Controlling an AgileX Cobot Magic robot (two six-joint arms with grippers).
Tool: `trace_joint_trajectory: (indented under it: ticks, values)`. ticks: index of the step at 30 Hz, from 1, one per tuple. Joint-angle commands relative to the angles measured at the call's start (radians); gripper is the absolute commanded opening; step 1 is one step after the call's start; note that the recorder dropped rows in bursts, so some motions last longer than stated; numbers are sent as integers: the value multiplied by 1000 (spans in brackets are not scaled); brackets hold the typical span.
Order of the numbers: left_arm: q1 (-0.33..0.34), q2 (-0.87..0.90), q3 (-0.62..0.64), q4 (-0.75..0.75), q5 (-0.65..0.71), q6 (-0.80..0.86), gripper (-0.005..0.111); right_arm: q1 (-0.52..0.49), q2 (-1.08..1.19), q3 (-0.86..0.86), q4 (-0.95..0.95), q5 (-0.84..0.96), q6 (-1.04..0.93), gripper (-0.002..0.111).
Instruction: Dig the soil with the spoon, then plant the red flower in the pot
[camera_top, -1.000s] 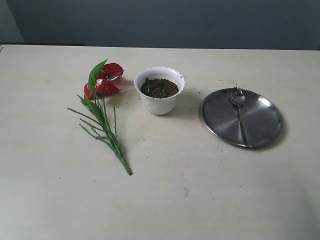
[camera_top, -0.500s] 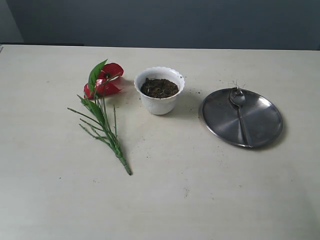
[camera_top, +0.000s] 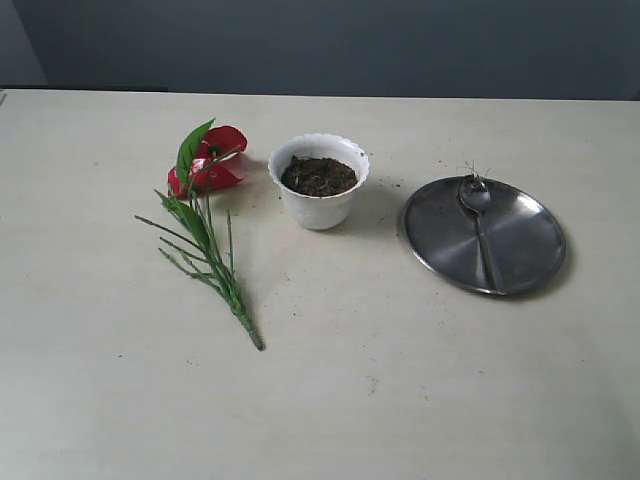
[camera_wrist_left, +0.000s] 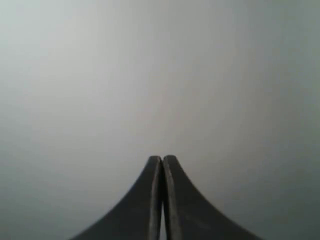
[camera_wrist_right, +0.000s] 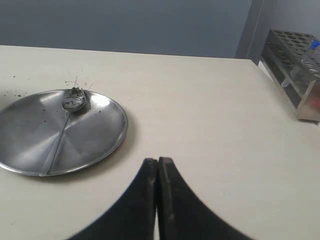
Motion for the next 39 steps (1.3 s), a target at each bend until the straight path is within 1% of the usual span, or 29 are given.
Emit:
trace_joint_trajectory:
  ticks: [1,2,3,6,7,9,10,12,14,16,17,18,20,22,24,26,28,32,39]
  values:
    - [-6,-1,-6,51,28,-37,0,-3,-5,5,3,-8,-1,0]
    - [-6,-2,-6,107,30,-76,0,-3,-5,5,3,-8,-1,0]
    - [-6,-2,-6,216,32,-158,0,-3,-5,5,3,-8,-1,0]
    - [-6,-2,-10,562,40,-489,0,-3,-5,5,3,-10,-1,0]
    - [-6,-2,-10,645,42,-580,0,-3,-5,5,3,-10,-1,0]
    - [-6,-2,-10,761,42,-684,0,-3,-5,5,3,-10,-1,0]
    - [-6,-2,-10,801,40,-695,0,-3,-5,5,3,-10,-1,0]
    - [-6,-3,-10,822,23,-709,0,-3,-5,5,3,-10,-1,0]
    - [-10,-3,-10,803,-6,-719,1,-3,-5,5,3,-10,-1,0]
    - [-10,-1,-20,801,-28,-782,6,-3,-5,5,3,-10,-1,0]
    - [-10,-1,-27,818,-36,-820,10,-3,-5,5,3,-10,-1,0]
    - [-10,2,-37,848,-38,-881,18,-3,-5,5,3,-10,-1,0]
    - [-10,2,-45,912,-38,-947,32,-3,-5,5,3,-10,-1,0]
    - [-10,2,-47,958,-36,-974,45,-3,-5,5,3,-10,-1,0]
    - [-10,3,-50,1008,-25,-979,52,-3,-5,5,3,-8,-1,0]
    - [-10,6,-50,1078,-8,-1050,57,-3,-5,5,3,-8,-1,0]
    - [-10,10,-50,1111,21,-1111,59,-3,-5,5,3,-8,-1,0]
    - [-14,29,-50,1117,66,-1131,62,-3,-5,5,3,-8,-1,0]
    - [-88,111,-50,1069,117,-1131,64,-3,-5,5,3,-8,-1,0]
